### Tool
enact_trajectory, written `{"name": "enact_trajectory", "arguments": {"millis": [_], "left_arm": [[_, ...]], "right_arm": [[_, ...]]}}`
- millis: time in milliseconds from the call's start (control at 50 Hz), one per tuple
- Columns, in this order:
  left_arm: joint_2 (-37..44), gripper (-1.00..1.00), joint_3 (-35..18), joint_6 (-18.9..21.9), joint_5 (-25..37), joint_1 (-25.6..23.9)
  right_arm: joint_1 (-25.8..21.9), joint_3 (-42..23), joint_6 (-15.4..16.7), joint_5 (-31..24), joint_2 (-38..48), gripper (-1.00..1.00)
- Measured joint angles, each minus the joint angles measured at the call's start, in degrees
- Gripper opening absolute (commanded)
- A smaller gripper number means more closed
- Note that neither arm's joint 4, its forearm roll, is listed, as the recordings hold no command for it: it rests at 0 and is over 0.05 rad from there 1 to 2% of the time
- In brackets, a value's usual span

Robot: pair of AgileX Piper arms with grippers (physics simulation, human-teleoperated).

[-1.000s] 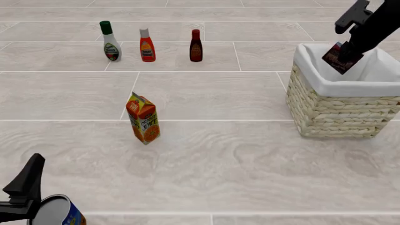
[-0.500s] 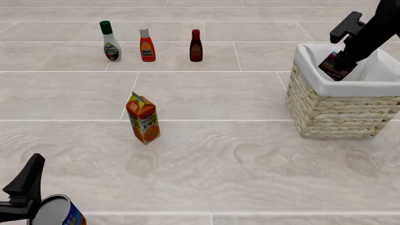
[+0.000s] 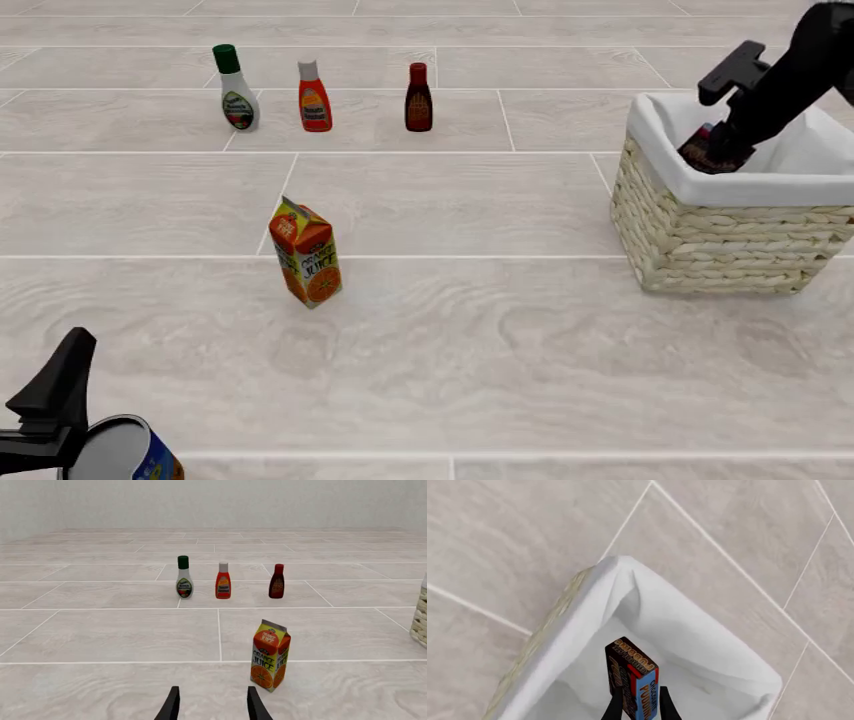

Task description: Pick the chocolate pudding and place it in the basket.

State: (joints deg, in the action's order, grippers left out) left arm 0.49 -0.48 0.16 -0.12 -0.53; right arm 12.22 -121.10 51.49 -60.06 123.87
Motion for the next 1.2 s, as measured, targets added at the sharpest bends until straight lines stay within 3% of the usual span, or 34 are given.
{"name": "enact_trajectory", "arguments": {"millis": [920,940,1200], "left_arm": [[0.0,1.0,0.0,0.0,0.0,0.0],[0.0,1.0,0.0,0.0,0.0,0.0],[0.0,1.0,0.0,0.0,0.0,0.0]], "right_arm": [[1.3,5.1,-0.8,3.4,0.1,-1.0],[1.3,5.1,-0.8,3.4,0.1,1.0],[1.3,5.7,-1.7,3.6,-0.3,1.0]]}}
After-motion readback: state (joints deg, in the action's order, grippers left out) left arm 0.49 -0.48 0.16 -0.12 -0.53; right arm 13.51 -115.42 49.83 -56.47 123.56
